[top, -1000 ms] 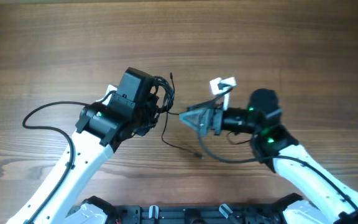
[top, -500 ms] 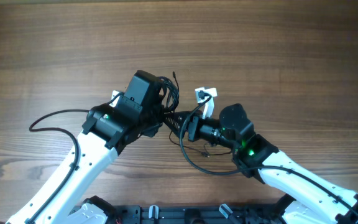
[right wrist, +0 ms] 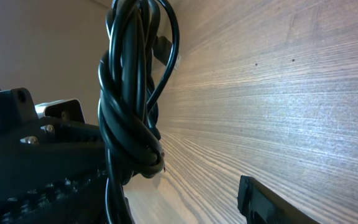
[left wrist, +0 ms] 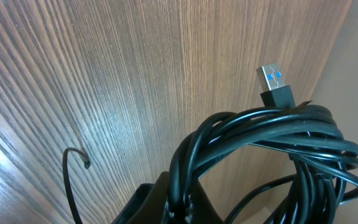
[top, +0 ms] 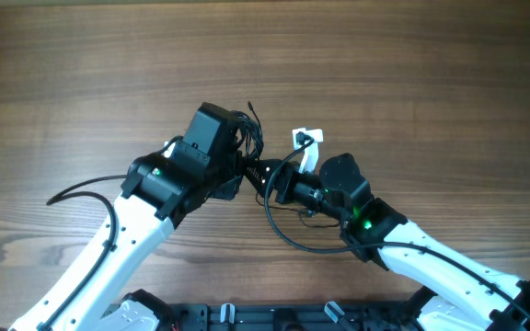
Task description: Untangle cables
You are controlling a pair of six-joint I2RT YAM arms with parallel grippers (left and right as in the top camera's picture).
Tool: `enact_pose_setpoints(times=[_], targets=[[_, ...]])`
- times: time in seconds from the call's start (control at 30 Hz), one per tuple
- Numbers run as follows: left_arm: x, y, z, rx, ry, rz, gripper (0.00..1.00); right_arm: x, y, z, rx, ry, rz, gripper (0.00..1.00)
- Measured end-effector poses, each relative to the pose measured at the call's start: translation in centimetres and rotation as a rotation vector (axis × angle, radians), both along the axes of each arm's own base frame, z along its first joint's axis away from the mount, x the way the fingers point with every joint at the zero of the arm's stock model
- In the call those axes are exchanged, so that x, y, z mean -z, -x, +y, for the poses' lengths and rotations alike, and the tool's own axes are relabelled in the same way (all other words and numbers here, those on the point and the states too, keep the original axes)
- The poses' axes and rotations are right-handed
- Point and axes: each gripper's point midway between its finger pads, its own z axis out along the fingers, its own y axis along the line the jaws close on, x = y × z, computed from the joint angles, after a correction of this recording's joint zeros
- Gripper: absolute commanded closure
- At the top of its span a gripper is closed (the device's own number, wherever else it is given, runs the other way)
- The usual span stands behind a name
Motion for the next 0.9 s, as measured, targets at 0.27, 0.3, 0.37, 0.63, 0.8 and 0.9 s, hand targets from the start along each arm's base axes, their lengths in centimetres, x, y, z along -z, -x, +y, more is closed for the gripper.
enact_pose_setpoints(times=[0.27,0.3,0.37,0.63,0.8,0.9], targets=[[0.1,-0.1,-1.2,0.023,0.047,0.012,0.95,-1.0,1.1,0.9,-0.079,-0.030,-0.036,0.95],[0.2,0.0,-1.2,0.025,0.047,0.017,0.95,-1.1,1.2,1.0,-0.088,-0.029,-0.046,0.95],[0.4,0.3,-0.9,0.037,0.029,0.027,0.96,-0.9,1.5,1.1,-0.106,-0.013,-0.068,0.95],[1.3,-0.9,4.4,0.237,-0.171,-0.004,0.96,0.8,1.7,0.1,-0.173,0.054,-0.042,0.95],[1.3,-1.6,6.1,0.357,-0.263,-0.046,0.96,-0.5,1.0,-1.3,-0.221,-0.010,-0.045,0.95],[1.1,-1.8,5.5,0.429,-0.292,-0.082,0.96,-1.6,1.5,-1.3,-0.271,-0.066,-0.043,0.95]])
